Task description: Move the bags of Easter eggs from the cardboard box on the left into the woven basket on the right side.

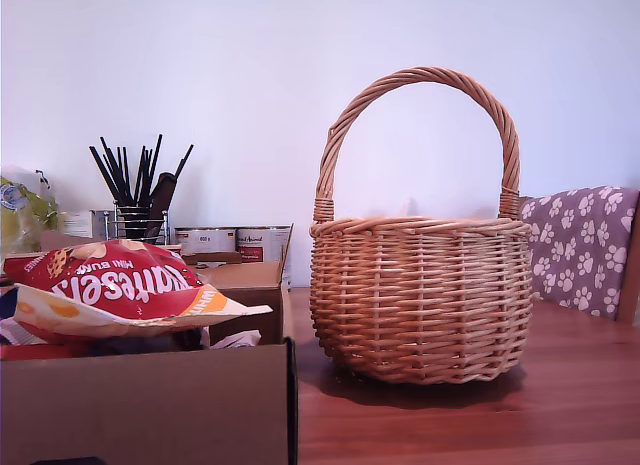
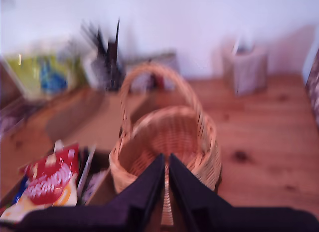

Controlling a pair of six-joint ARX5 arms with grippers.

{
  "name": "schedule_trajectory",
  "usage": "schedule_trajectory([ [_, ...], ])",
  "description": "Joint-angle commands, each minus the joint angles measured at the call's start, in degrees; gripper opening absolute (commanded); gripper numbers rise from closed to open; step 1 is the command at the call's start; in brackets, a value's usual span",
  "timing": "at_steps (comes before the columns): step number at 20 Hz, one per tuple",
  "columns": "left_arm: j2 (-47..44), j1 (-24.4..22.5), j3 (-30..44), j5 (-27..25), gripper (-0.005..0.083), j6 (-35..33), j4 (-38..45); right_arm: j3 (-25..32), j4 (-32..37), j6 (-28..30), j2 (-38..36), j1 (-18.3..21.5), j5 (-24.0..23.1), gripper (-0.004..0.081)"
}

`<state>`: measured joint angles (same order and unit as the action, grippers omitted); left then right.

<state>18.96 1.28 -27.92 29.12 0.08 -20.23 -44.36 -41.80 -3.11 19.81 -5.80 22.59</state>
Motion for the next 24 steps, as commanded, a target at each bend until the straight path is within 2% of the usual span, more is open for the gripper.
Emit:
schedule_trajectory([
  [1,4.0,0.9,-1.3,1.6,-0.0019,-3.6,-1.6,-4.7,-4.2,2.9,4.0,-1.4,1.2,-0.0013],
  [3,9.7,2.4,-3.6,3.1,-0.0019,-7.5,-3.5,-10.2,-10.4,6.1,10.0,-3.7,1.1,-0.0013],
  [6,17.2,6.3,-8.0,3.4,-0.0019,-13.9,-8.8,-16.0,-17.8,10.6,17.6,-9.3,0.3,-0.0013],
  [9,24.2,10.1,-11.6,2.6,-0.0019,-18.5,-12.0,-18.1,-20.9,14.3,22.6,-16.4,-5.0,-0.0013],
  [12,29.4,13.8,-13.9,0.3,0.0012,-18.6,-12.6,-18.1,-21.4,13.6,26.0,-24.2,-9.9,-0.0013],
  [13,30.7,14.8,-14.3,0.1,0.0095,-18.6,-12.5,-18.1,-21.0,13.6,26.8,-26.0,-10.0,-0.0013],
  [14,31.7,15.6,-14.4,0.0,0.0255,-18.6,-12.6,-18.1,-20.2,13.6,27.4,-27.5,-10.1,-0.0013],
  [16,34.3,17.1,-14.4,-1.5,0.0667,-18.5,-12.9,-18.1,-17.9,13.6,28.0,-28.9,-10.1,-0.0013],
  [17,35.9,18.0,-14.4,-3.2,0.0802,-19.1,-13.2,-18.1,-16.5,13.6,28.3,-29.1,-10.1,-0.0013],
  [19,38.9,20.6,-14.4,-7.9,0.0783,-22.4,-12.7,-18.1,-14.7,13.6,28.5,-29.2,-10.1,-0.0013],
  [21,41.7,22.6,-14.4,-12.0,0.0783,-22.7,-11.3,-18.2,-14.4,13.6,28.5,-29.2,-10.1,-0.0013],
  [24,47.0,23.2,-14.4,-15.7,0.0783,-23.2,-10.1,-18.1,-14.3,13.6,28.5,-29.2,-10.1,-0.0013],
])
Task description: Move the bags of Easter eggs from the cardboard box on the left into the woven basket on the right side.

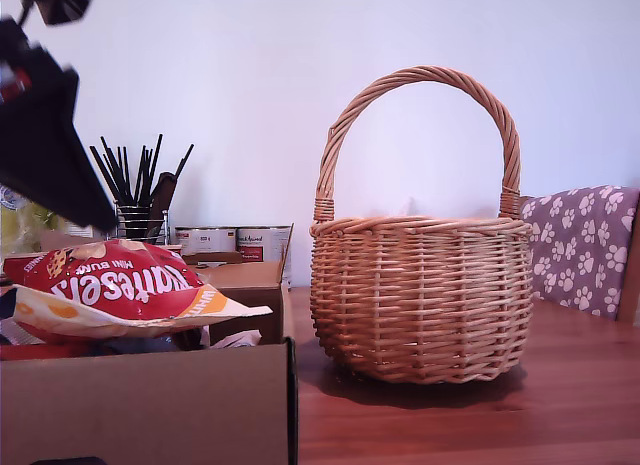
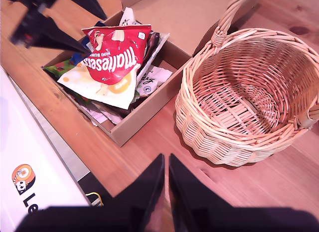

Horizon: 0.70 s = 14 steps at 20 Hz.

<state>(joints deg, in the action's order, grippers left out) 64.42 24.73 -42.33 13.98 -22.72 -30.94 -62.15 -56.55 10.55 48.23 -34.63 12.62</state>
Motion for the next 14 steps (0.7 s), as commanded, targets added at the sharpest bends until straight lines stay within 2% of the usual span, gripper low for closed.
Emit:
schedule_trajectory([
  [1,3.3,-0.3,0.0,-1.6,0.0783,-0.3,1.5,-0.3,0.5,0.0,0.0,-0.3,-0.1,-0.0013],
  [5,9.5,-0.3,0.0,-2.2,0.0783,-0.2,3.9,-0.3,0.5,0.0,0.0,-0.3,-0.1,-0.0013],
  [8,12.8,-0.1,0.0,1.7,0.0783,0.5,2.9,-0.4,0.5,0.0,0.0,-0.3,-0.2,-0.0013],
  [10,13.2,0.6,0.0,1.4,0.0774,0.4,2.2,-0.3,0.5,0.0,0.0,-0.3,-0.2,-0.0013],
  [11,13.2,0.8,0.0,0.7,0.0738,0.4,2.3,-0.4,0.5,0.0,0.0,-0.3,-0.2,-0.0013],
  [12,13.1,0.9,0.0,0.0,0.066,0.4,2.3,-0.4,0.5,0.0,0.0,-0.3,-0.2,-0.0013],
  [13,13.1,1.0,0.0,-0.5,0.0542,0.3,2.3,-0.3,0.5,0.0,0.0,-0.3,-0.2,-0.0013],
  [14,13.1,0.9,0.0,-0.5,0.0385,0.2,2.3,-0.3,0.5,0.0,0.0,-0.3,-0.2,-0.0013],
])
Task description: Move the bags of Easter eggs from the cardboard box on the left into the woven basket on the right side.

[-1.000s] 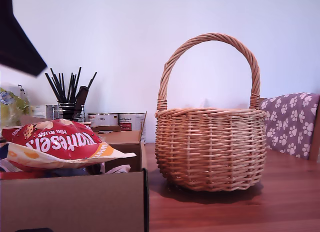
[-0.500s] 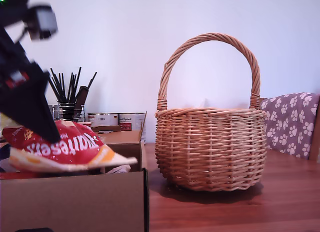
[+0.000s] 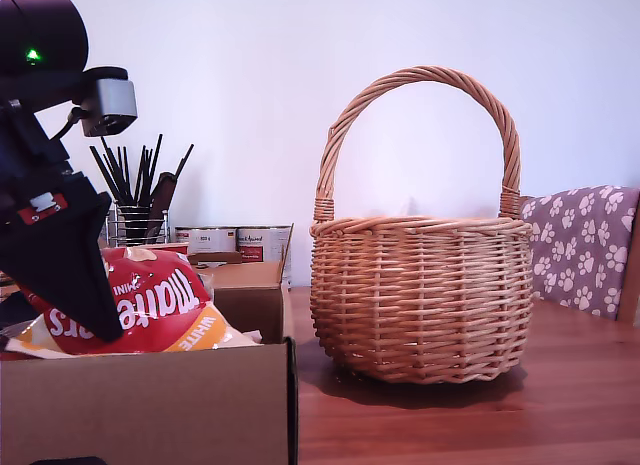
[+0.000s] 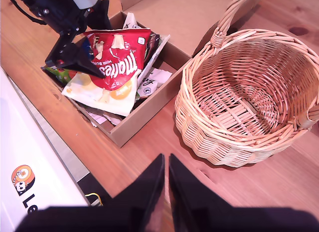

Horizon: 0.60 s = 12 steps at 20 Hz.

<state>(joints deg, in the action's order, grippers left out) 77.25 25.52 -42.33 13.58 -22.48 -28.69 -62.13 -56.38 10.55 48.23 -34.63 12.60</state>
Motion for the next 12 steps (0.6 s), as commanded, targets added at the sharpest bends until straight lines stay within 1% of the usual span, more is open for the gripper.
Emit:
schedule_trajectory([
  [1,0.3,0.2,-0.1,0.0,0.0235,0.0,0.0,-0.4,0.4,0.0,0.0,-0.3,-0.1,-0.0013],
  [2,0.3,0.2,-0.1,0.3,0.0142,0.0,-0.1,-0.4,0.4,0.0,0.0,-0.3,-0.2,-0.0013],
  [3,0.3,0.2,-0.3,0.4,0.0113,0.0,-0.1,-0.4,0.4,0.0,0.0,-0.3,-0.2,-0.0013],
  [4,0.3,0.2,-0.7,0.4,0.0113,0.0,-0.1,-0.4,0.4,0.0,0.0,-0.3,-0.3,-0.0013],
  [8,-0.2,0.2,-4.6,0.5,0.0113,0.0,-2.4,-0.4,1.2,-0.1,-0.4,-0.3,-4.6,-0.0013],
  [12,-1.4,0.2,-8.7,0.5,0.0114,0.0,-5.2,-0.6,5.0,-0.2,-1.9,-0.3,-5.6,-0.0013],
])
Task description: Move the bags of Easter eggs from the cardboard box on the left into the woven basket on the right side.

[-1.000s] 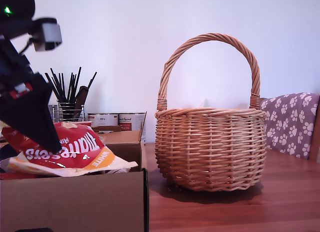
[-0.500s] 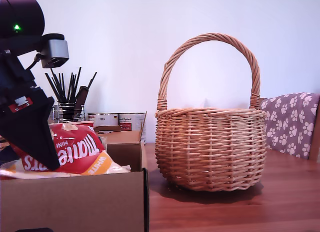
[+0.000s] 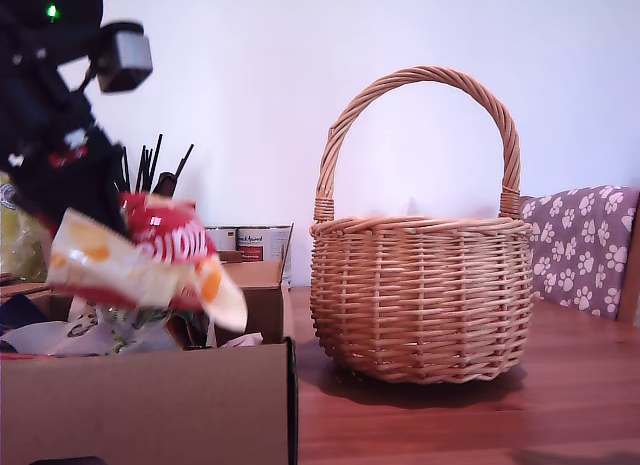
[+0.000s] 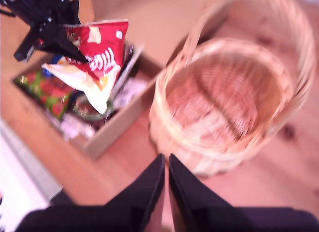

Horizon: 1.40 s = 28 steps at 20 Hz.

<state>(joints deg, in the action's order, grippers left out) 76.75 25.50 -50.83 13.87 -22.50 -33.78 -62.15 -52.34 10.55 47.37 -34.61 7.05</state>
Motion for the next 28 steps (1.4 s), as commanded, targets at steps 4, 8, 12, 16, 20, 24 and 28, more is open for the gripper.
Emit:
schedule_trajectory([
  [4,-1.9,0.4,-2.3,3.3,0.0114,0.1,-1.2,-0.6,1.5,-0.2,-1.4,-0.3,-0.2,-0.0013],
  [8,-2.2,1.4,-4.5,10.8,0.0114,1.6,-0.6,-0.6,1.5,-0.1,-1.4,-0.3,-0.2,-0.0013],
  [12,-2.2,2.5,-6.2,20.7,0.0115,5.3,5.9,-0.6,1.5,0.0,-1.4,-0.2,-0.2,-0.0013],
  [16,-2.0,5.5,-6.2,23.5,0.0115,9.4,17.6,-0.6,1.5,0.0,-1.4,-0.2,-0.2,-0.0013],
  [20,1.0,11.0,-6.2,20.7,0.0115,13.6,30.4,-0.6,1.0,0.0,-1.4,-0.2,-0.2,-0.0013],
  [24,7.5,16.4,-6.2,13.3,0.0115,13.7,40.1,-0.6,0.5,0.0,-1.5,-0.2,-0.2,-0.0013],
  [28,14.5,19.5,-6.2,4.1,0.0115,13.7,48.9,-0.6,-0.3,0.0,-1.6,-0.2,-0.2,-0.0013],
])
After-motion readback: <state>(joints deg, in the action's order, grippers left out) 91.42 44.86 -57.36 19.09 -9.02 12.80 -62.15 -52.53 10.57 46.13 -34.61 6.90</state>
